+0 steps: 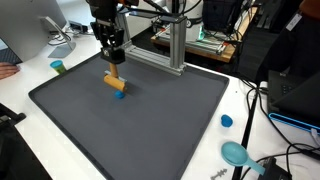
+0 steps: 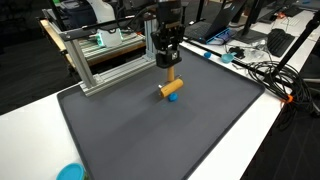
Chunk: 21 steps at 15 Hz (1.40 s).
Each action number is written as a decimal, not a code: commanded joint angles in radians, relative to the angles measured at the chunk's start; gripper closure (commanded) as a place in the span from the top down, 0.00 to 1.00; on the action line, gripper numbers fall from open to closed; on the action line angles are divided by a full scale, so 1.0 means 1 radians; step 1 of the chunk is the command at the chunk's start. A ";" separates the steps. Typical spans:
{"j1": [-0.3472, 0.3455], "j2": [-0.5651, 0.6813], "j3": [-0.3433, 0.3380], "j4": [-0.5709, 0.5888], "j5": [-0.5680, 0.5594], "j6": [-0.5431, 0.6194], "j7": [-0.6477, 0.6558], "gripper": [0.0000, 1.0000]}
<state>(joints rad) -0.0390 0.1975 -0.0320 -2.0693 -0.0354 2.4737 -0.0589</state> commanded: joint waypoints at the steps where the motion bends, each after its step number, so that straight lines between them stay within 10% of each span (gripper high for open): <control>1: -0.005 0.035 0.003 0.049 0.004 0.010 -0.027 0.21; 21: -0.014 0.124 0.013 0.134 0.023 -0.058 -0.062 0.21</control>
<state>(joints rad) -0.0438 0.2970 -0.0230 -1.9635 -0.0250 2.3905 -0.1056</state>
